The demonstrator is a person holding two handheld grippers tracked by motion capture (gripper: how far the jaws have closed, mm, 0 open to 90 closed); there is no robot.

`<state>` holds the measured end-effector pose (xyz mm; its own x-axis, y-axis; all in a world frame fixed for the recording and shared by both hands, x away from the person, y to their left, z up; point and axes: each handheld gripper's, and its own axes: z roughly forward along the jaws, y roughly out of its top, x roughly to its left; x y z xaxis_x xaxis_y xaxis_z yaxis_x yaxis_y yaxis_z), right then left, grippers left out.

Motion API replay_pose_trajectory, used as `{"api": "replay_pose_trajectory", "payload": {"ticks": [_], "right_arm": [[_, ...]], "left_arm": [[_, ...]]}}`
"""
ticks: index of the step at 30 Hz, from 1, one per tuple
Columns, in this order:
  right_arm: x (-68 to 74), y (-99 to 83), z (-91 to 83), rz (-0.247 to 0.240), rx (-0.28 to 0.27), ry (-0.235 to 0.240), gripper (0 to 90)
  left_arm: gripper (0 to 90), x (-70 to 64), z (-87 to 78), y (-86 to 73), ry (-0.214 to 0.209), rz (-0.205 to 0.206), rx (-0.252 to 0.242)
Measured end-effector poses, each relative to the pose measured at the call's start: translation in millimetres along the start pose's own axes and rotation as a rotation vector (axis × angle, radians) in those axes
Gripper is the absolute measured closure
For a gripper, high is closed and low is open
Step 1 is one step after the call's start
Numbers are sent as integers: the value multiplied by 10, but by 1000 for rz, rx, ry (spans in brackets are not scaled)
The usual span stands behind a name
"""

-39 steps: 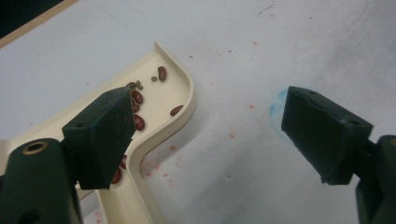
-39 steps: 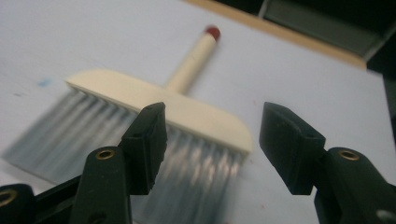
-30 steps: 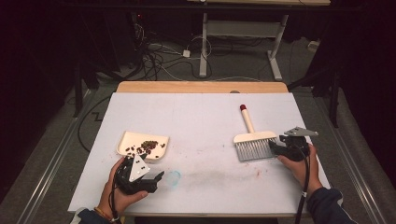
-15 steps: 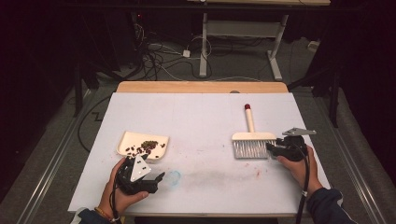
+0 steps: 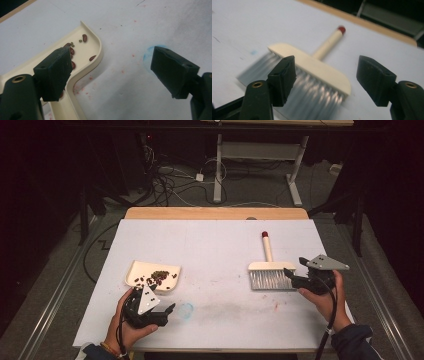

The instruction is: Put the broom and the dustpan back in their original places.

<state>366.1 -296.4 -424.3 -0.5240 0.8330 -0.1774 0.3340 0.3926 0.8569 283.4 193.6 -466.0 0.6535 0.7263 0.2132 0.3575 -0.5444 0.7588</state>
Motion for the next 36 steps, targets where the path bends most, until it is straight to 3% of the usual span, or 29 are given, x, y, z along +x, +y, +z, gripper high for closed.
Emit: {"api": "replay_pose_trajectory", "payload": {"ticks": [5, 9, 23, 28, 33, 36], "right_arm": [[151, 136, -201, -36, -108, 29, 271], [274, 177, -302, -68, -161, 43, 250], [525, 43, -397, -124, -148, 83, 238], [579, -71, -410, -137, -147, 86, 237], [616, -212, -407, -118, -137, 87, 228], [657, -319, -403, -141, -116, 83, 221]], "left_arm": [[174, 10, -9, 0, 5, -1, -4], [173, 6, -12, -2, 4, -1, -6], [174, -20, -18, -4, 6, 7, -4], [173, -41, -37, -5, 9, 16, -5], [173, -50, -40, 2, 4, 13, -14], [173, -66, -40, 2, 6, 16, -11]]}}
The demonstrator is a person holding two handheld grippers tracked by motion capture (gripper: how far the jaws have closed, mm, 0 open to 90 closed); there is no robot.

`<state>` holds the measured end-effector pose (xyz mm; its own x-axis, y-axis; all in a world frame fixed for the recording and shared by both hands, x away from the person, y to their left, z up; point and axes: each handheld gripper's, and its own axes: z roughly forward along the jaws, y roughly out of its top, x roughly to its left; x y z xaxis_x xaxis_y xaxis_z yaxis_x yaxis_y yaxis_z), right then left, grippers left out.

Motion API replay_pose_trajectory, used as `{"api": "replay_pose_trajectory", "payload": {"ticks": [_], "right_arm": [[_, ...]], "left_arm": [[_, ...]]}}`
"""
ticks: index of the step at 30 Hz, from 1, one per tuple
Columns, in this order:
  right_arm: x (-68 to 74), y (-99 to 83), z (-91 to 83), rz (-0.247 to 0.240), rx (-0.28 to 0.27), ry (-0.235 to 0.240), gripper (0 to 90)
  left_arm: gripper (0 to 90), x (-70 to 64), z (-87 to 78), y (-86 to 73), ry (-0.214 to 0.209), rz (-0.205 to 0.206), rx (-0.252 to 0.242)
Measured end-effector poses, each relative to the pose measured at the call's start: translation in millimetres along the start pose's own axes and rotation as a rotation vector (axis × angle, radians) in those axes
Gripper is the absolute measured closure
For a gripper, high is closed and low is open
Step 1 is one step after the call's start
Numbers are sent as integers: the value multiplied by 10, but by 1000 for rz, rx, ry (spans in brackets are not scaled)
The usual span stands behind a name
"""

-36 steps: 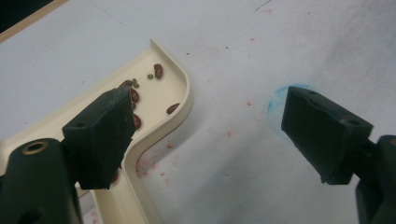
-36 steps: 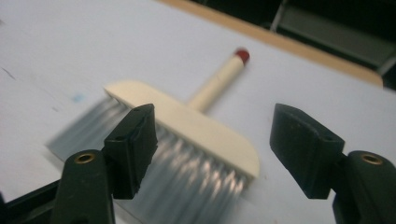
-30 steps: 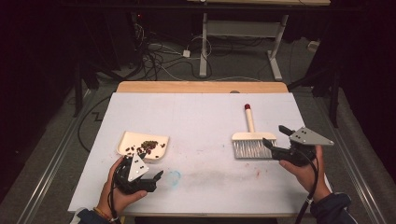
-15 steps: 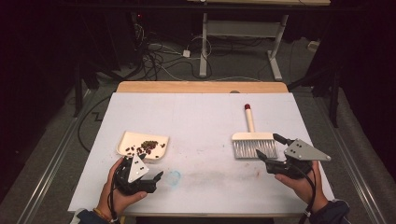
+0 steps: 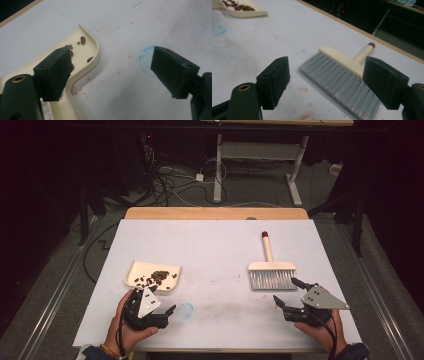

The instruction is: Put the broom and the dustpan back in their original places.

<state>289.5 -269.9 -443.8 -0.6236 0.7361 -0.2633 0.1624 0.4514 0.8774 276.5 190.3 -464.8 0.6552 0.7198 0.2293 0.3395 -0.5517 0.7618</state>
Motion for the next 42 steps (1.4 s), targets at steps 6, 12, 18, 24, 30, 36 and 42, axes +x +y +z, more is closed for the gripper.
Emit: {"api": "replay_pose_trajectory", "payload": {"ticks": [6, 12, 18, 24, 30, 36, 42], "right_arm": [[81, -88, 16, -4, 22, 29, 174], [103, -79, 4, -11, 6, 41, 167], [110, -63, -21, -14, -3, 25, 167], [111, -54, -24, -17, -7, 23, 167], [116, -53, -32, -24, -8, 18, 168], [126, -42, -32, -26, -10, 16, 168], [134, -40, -33, -29, -12, 19, 168]], "left_arm": [[173, -1, -19, 0, 5, -7, -6], [173, -14, -22, -6, 4, 9, -5], [173, -21, -42, -13, 1, -3, -8], [173, -18, -48, -7, 3, 1, -10], [173, -29, -45, -2, 0, 7, -8], [173, -25, -38, -4, 2, 6, -8], [173, -32, -27, 4, 2, 8, -5]]}}
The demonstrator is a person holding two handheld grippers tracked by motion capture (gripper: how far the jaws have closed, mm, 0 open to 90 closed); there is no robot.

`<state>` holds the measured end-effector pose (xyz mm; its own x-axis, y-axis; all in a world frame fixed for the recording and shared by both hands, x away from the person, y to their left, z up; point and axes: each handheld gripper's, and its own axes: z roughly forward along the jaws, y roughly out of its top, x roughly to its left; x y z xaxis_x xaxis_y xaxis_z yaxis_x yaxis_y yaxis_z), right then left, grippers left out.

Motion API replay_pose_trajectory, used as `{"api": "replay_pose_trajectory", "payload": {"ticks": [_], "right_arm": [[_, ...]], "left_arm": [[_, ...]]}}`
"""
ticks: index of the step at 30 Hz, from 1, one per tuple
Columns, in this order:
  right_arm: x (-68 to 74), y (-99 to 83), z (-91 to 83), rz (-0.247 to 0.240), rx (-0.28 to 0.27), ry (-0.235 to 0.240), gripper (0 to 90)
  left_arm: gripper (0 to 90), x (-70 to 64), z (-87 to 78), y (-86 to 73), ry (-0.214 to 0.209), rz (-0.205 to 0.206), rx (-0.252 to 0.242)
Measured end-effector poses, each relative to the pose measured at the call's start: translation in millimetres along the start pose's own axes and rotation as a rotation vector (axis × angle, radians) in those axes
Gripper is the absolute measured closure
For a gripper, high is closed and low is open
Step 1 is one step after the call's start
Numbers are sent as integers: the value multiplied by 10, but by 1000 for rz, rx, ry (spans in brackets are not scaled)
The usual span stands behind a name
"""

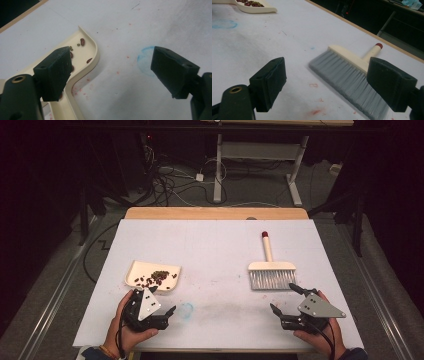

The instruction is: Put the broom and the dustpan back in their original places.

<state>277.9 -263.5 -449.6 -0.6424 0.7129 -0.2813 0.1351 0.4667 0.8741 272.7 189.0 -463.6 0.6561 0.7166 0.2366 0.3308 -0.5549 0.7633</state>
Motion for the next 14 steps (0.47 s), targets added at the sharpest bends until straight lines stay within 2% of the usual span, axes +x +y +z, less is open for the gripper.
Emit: {"api": "replay_pose_trajectory", "payload": {"ticks": [11, 14], "right_arm": [[-6, 4, -10, -25, -12, -14, 169], [-9, 11, -6, -35, -10, -30, 172]], "left_arm": [[173, 8, 35, 15, -5, -2, 6], [173, 22, 43, 24, -6, -21, -4]]}}
